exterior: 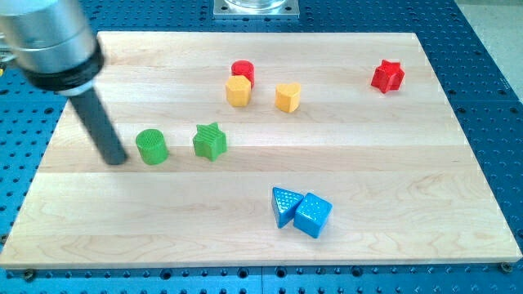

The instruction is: Move the green star to the top left to the red star

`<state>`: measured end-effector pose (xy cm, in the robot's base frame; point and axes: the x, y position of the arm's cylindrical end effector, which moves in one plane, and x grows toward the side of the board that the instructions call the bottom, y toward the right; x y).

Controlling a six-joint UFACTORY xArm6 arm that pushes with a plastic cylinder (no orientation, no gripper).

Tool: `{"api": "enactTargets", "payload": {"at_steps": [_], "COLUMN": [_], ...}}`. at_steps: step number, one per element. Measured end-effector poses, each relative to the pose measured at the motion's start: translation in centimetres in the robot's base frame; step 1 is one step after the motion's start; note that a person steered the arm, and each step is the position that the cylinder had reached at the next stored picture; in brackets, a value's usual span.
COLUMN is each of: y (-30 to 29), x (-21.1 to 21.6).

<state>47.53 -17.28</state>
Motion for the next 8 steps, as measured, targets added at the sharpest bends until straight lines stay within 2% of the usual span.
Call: {"api": "enactTargets", "payload": {"at_steps": [1, 2, 3, 4, 5, 6, 7, 8], "y": [11.7, 18.0, 15.2, 24.4, 28.9, 35.5, 30.2, 29.1], "x": [-0.9, -1.0, -0.4, -1.3, -3.7, -9.6, -5.9, -8.7]}}
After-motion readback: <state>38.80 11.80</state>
